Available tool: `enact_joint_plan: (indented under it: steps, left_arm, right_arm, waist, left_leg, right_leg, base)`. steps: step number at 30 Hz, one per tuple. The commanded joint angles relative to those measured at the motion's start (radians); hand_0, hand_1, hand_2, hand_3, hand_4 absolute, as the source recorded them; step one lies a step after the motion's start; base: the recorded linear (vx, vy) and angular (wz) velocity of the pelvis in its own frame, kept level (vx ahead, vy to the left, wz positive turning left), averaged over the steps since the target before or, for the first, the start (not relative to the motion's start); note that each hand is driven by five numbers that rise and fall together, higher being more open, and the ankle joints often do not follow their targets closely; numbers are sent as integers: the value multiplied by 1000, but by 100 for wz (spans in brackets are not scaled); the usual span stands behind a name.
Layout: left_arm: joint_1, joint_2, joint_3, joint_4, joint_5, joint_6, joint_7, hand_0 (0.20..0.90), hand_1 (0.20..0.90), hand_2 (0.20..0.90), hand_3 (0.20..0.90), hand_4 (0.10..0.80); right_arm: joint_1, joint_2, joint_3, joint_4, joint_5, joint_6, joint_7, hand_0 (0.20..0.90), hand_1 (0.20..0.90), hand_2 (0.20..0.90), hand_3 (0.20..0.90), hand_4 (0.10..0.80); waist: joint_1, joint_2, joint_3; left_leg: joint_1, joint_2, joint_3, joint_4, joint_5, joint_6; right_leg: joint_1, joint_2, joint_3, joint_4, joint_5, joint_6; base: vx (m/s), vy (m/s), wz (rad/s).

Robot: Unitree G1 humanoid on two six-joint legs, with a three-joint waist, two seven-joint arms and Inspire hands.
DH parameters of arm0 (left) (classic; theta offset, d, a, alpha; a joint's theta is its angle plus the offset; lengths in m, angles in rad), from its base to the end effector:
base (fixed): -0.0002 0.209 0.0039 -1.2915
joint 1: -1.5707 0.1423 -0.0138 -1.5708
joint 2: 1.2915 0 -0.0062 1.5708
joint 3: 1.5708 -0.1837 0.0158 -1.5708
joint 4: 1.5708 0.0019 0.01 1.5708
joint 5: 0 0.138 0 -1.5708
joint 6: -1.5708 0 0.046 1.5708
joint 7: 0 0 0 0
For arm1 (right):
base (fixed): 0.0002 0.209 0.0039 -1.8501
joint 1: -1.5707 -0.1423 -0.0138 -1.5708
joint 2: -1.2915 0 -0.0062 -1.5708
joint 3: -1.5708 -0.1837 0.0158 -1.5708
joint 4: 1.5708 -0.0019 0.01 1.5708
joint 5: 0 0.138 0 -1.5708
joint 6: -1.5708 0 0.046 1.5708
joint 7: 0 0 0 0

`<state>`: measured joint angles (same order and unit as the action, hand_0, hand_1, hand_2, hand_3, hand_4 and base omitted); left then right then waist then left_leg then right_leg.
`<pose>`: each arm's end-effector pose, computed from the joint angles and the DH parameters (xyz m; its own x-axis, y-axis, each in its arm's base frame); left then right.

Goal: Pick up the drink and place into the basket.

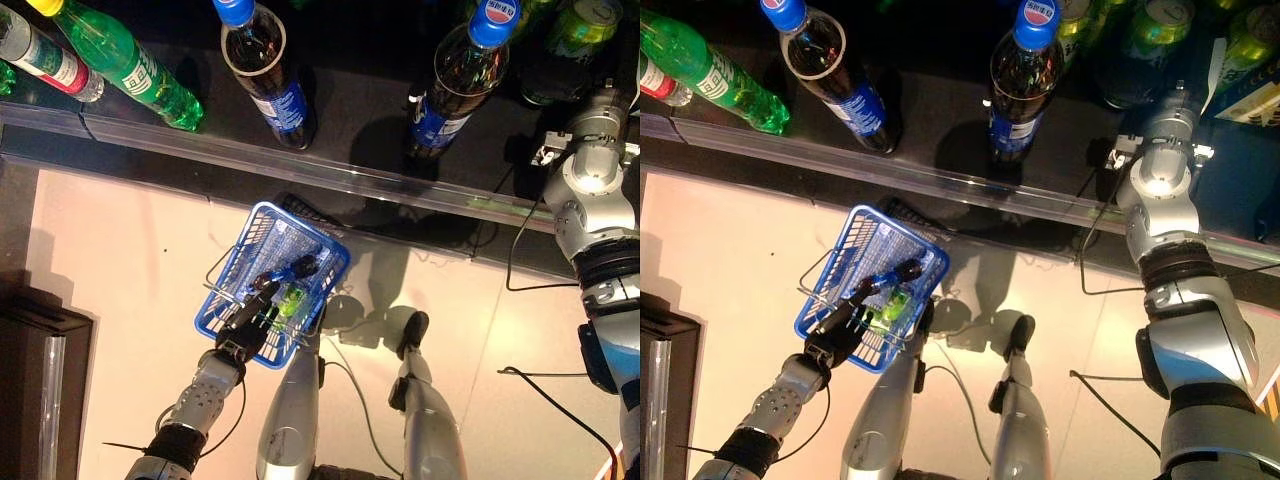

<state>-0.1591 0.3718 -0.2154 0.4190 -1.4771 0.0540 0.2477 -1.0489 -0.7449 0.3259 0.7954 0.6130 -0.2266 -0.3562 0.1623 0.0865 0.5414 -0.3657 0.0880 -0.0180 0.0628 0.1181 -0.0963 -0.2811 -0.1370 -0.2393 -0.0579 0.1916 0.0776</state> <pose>0.2220 0.1987 0.0036 0.8499 0.0078 -0.5268 -0.4523 0.5237 -0.7220 0.3413 -0.2550 0.2455 0.8052 -0.3501 0.4786 0.4107 0.9114 -0.0242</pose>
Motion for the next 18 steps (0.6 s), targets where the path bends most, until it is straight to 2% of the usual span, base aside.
enact_joint_plan:
  steps: [1, 8, 18]
  left_arm:
    - [26, 128, 114, -201, 23, -85, -103, 300, 300, 300, 200, 100]
    - [35, 107, 137, -197, 44, -73, -110, 300, 300, 300, 200, 100]
    - [56, 71, 160, -192, 83, -52, -102, 300, 300, 300, 200, 100]
  right_arm:
    - [-53, -70, -13, -171, -34, -135, 21, 300, 300, 300, 200, 100]
    - [33, -61, -71, -263, -50, -140, 25, 300, 300, 300, 200, 100]
    - [167, -43, -149, -359, -52, -152, 42, 300, 300, 300, 200, 100]
  waist:
    - [4, -2, -21]
    - [-10, -17, -27]
    - [-24, -43, -96]
  left_leg:
    - [34, -54, 24, -7, -46, 41]
    - [94, -53, 35, -24, -52, 42]
    - [144, -49, 42, -40, -64, 43]
  right_leg:
    - [40, -44, -10, 124, -135, 46]
    - [93, -37, 0, 107, -133, 48]
    - [140, -30, 12, 86, -133, 49]
  base:
    - [-49, 13, 0]
    - [-40, 12, -1]
    - [0, 0, 0]
